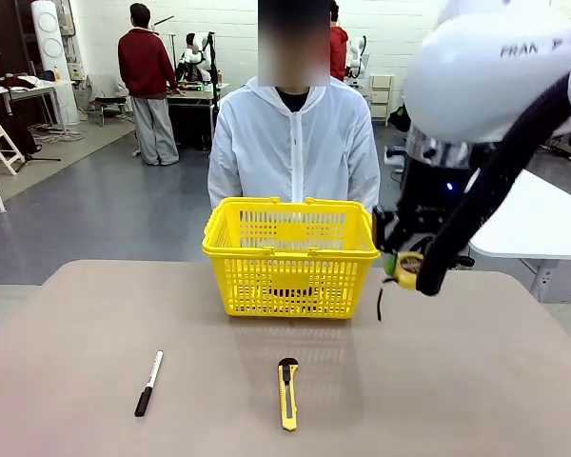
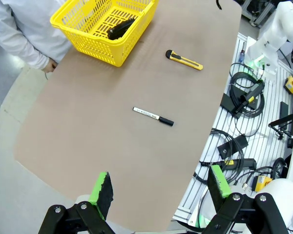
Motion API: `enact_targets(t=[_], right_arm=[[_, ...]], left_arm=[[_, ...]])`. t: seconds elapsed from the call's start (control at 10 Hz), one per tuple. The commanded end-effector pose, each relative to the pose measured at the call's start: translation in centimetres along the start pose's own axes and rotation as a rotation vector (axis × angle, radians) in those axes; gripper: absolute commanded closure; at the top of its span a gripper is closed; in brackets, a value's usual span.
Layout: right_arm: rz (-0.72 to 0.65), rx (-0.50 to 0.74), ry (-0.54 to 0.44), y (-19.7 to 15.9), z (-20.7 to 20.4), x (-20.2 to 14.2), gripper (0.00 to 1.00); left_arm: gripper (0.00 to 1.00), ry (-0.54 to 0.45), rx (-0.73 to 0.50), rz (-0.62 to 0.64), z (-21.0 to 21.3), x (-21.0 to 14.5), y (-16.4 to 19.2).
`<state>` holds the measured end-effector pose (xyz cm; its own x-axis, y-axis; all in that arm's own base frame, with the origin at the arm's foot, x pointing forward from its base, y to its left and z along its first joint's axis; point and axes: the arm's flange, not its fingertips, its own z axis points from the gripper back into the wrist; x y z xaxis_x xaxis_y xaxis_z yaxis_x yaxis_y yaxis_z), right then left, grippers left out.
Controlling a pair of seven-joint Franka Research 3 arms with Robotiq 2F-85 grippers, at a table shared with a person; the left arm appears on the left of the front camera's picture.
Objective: Place the items the person wants into the basket.
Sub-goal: Pick up the item the person points to and place it in the Market Basket.
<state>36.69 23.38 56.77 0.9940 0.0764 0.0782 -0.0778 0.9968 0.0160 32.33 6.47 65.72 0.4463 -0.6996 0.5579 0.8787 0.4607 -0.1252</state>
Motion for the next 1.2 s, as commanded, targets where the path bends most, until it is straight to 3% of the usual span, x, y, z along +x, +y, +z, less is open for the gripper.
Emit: enact_targets(t=[0.0,0.3,0.6,0.9,1.0,1.1], right_arm=[[0.021,-0.024,-0.022,3.3,2.8,3.8,0.47],[0.144,-0.08,-0.063,8.3,3.9,13.3,0.47],[0.29,0.014,-0.023,9.6,0.1,21.5,0.47],[0.391,0.087,0.038,9.6,-6.0,25.2,0.47],[0.455,0.049,0.041,10.4,-10.7,25.6,0.47],[0.457,0.046,0.039,10.5,-10.9,25.6,0.47]], left_arm=[[0.0,-0.014,-0.011,-0.02,0.2,-0.1,0.1],[0.0,-0.014,-0.011,-0.02,0.2,-0.1,0.1],[0.0,-0.014,-0.011,-0.02,0.2,-0.1,0.1],[0.0,-0.014,-0.011,-0.02,0.2,-0.1,0.1],[0.0,-0.014,-0.011,-0.02,0.2,-0.1,0.1],[0.0,-0.014,-0.011,-0.02,0.2,-0.1,0.1]])
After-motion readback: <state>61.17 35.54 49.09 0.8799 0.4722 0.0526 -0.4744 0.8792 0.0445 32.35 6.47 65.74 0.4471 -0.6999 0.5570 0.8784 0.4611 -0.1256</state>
